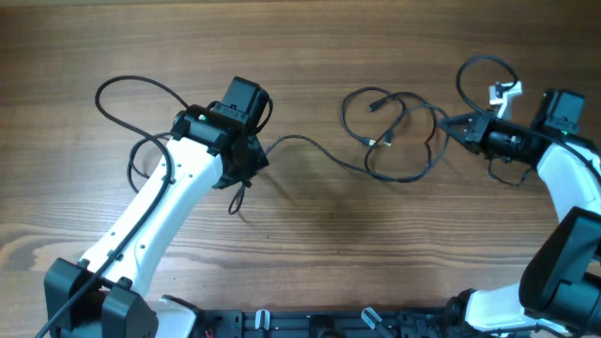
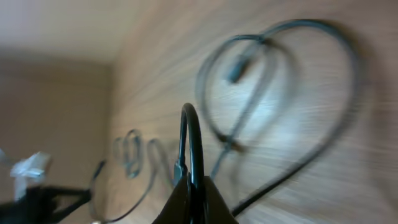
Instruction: Untangle cables
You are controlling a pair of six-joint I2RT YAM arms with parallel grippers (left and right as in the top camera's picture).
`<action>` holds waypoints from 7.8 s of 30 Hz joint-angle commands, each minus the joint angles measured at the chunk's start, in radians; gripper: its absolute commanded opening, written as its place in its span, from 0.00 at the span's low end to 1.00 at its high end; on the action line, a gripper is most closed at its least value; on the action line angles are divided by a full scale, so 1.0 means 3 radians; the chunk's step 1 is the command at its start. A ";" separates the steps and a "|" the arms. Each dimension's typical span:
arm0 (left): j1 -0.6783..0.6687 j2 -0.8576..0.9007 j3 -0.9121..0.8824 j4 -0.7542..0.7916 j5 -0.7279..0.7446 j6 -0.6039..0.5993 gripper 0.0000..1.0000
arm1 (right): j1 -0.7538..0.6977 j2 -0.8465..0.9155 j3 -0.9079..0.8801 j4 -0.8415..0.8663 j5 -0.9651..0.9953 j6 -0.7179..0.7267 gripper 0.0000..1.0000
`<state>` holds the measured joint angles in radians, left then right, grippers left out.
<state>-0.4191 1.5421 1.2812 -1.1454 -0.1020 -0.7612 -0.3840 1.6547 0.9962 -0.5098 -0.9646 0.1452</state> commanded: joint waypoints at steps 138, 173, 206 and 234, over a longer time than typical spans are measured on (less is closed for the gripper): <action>0.3112 -0.1074 0.0362 -0.0301 0.2524 0.1567 1.00 | 0.3656 0.0153 0.0032 0.2871 0.2327 0.0937 0.04; 0.3062 -0.1275 0.0205 -0.0687 0.2130 0.1741 1.00 | 0.2572 0.0355 0.0038 0.1624 0.1759 0.1212 1.00; 0.3062 -0.1275 0.0205 -0.0687 0.2129 0.1741 1.00 | 0.2585 0.0341 0.0034 0.1621 0.1773 0.1209 1.00; 0.3062 -0.1275 0.0205 -0.0687 0.2130 0.1741 1.00 | 0.2584 -0.2291 -0.0182 0.0763 0.3746 0.1083 1.00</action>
<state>0.5037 1.1549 1.3472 -1.3525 0.5434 -0.2630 0.3901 1.0534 0.9920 -0.2703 -0.0853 0.4931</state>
